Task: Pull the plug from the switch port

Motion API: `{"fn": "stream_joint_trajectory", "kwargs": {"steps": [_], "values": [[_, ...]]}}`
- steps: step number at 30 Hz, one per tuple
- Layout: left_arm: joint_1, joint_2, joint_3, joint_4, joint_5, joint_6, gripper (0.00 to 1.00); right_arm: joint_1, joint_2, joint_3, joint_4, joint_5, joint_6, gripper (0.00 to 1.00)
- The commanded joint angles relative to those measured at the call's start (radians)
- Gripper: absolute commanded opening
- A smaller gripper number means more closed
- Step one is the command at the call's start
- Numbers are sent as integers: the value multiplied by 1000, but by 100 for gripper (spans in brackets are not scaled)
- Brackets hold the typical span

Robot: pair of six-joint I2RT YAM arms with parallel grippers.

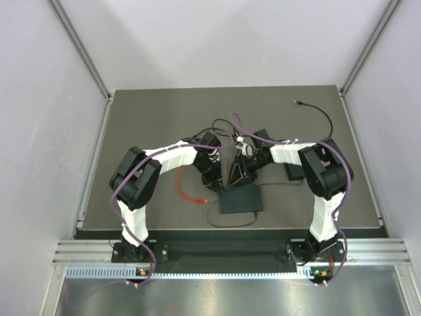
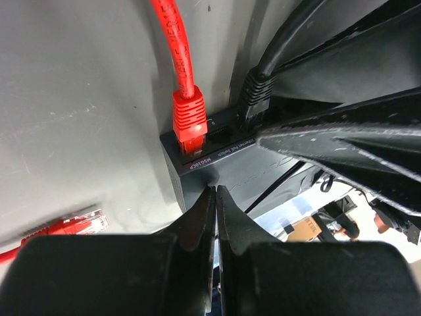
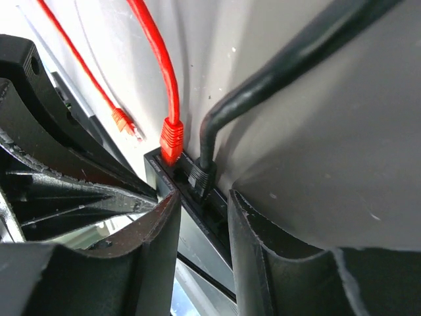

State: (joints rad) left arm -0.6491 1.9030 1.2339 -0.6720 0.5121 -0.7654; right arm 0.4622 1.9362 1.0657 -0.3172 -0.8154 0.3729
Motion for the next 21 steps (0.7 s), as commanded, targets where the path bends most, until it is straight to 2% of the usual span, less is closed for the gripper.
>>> {"fn": "stream_joint_trajectory", "kwargs": {"steps": [1,11,21], "values": [[-4,1,-11,31,-1,-8,9,21,20,-9,64,-34,4,35],[-3,5,-11,34,0,-5,8,26,52,-19,108,-50,32,32],[-3,10,-7,8,-3,14,8,27,78,-32,127,-62,46,18]]}}
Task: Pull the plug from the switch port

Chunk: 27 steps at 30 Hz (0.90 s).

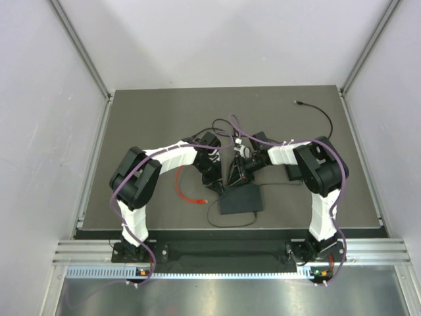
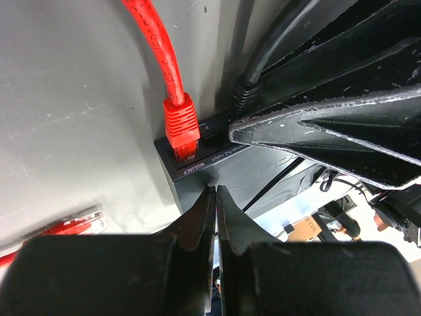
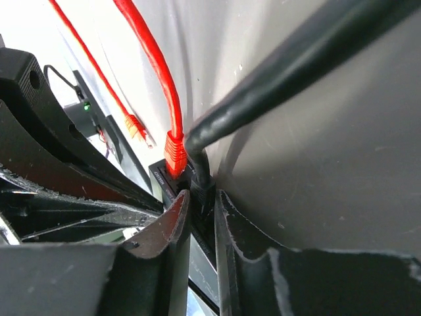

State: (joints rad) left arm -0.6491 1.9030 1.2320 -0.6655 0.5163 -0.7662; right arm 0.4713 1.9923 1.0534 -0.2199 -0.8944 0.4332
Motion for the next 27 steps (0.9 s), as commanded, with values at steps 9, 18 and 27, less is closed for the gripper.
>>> {"fn": "stream_joint_trajectory", "kwargs": {"steps": [9,18,27], "values": [[-3,28,-3,-17,-6,22,8,10,-3,-65,202,94,76,0],[-3,57,-23,-45,-7,22,6,0,5,-158,533,130,318,0],[-3,64,-26,-65,-27,33,6,-16,-26,-172,547,207,425,0]]}}
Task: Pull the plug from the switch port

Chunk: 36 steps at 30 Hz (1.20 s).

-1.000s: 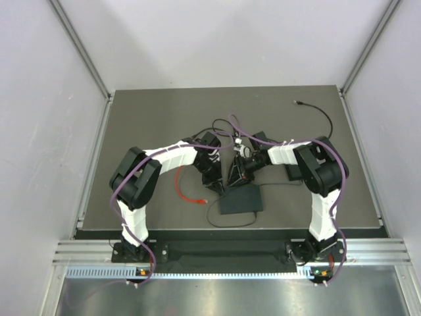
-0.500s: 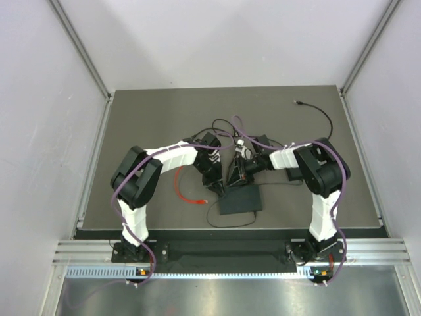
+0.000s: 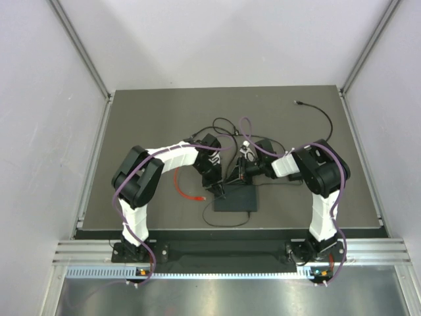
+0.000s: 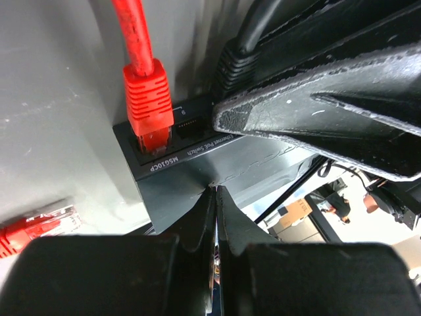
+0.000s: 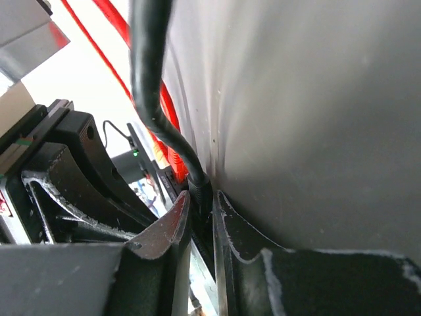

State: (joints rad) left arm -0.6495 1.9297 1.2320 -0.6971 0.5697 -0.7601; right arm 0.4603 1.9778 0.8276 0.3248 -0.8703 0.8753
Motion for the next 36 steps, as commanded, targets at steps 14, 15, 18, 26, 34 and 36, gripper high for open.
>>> {"fn": "stream_joint_trajectory", "kwargs": {"steps": [14,15,18,26,34,36], "values": [[-4,55,-32,-45,-74,31,6,18,25,167,-174,153,-192,0],[-2,57,-34,-45,-73,31,6,18,27,148,-58,131,-79,0],[-4,55,-32,-51,-76,31,6,14,42,84,106,90,110,0],[-4,48,-51,-51,-77,36,6,-14,70,76,246,105,203,0],[-4,43,-51,-53,-83,38,6,17,6,251,-213,263,-193,0],[-6,51,-49,-50,-82,39,6,18,-3,257,-213,252,-202,0]]}}
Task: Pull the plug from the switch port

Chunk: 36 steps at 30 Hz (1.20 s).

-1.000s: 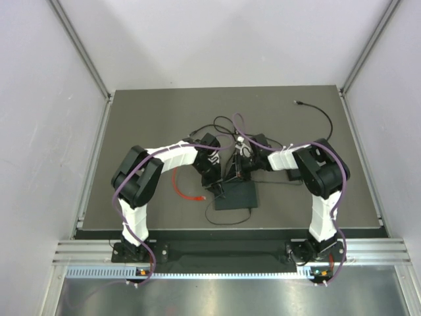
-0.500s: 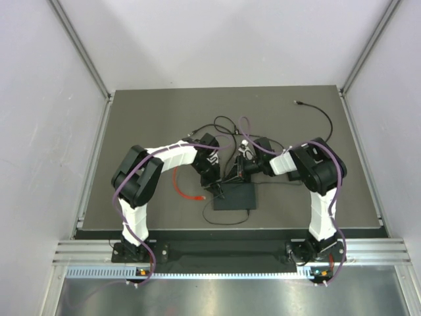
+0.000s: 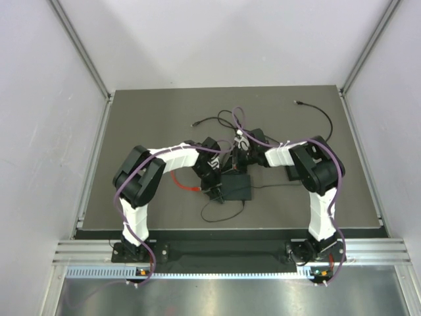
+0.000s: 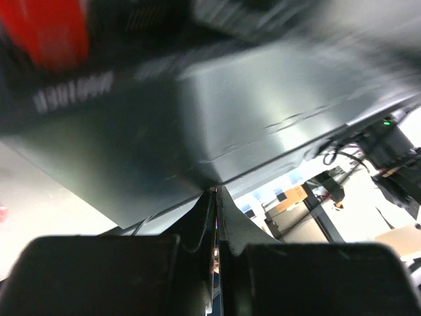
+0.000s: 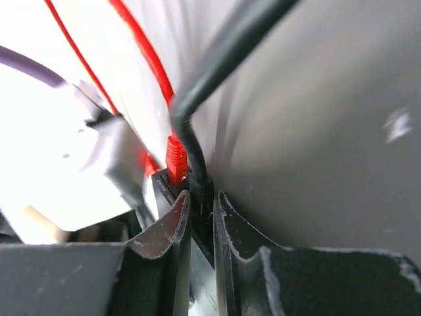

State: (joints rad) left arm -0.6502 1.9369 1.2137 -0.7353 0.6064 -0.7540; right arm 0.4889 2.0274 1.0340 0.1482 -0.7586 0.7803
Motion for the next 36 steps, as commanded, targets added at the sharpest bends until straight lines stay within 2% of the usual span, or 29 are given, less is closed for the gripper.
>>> {"fn": "stream_joint_trajectory", "kwargs": {"steps": [1,5,6,9,16,20,24,27,29,32,36], "values": [[-3,43,-31,-10,-120,35,6,-12,-50,43,-20,118,-105,0],[-2,28,-29,2,-120,36,5,-16,-20,43,-41,38,-134,1],[-2,16,-25,7,-120,35,6,-19,-10,41,-35,21,-130,4],[-2,-21,1,10,-129,42,6,-29,28,52,-30,-44,-121,5],[3,-148,105,-1,-169,67,8,-30,-33,-11,-38,-50,-96,8],[21,-112,118,11,-117,47,8,-24,-59,-49,1,-60,-50,14],[26,-26,118,1,-100,53,7,-32,-62,-38,-44,-59,-87,32],[26,-16,64,49,-93,10,7,-47,-53,-15,-71,-64,-111,38],[26,-15,38,85,-74,-2,7,-55,-50,-8,-67,-90,-127,39],[26,-15,47,45,-114,21,7,-56,-32,24,-136,-91,-194,39],[27,-10,44,40,-125,22,7,-65,4,28,-139,-123,-211,38]]}}
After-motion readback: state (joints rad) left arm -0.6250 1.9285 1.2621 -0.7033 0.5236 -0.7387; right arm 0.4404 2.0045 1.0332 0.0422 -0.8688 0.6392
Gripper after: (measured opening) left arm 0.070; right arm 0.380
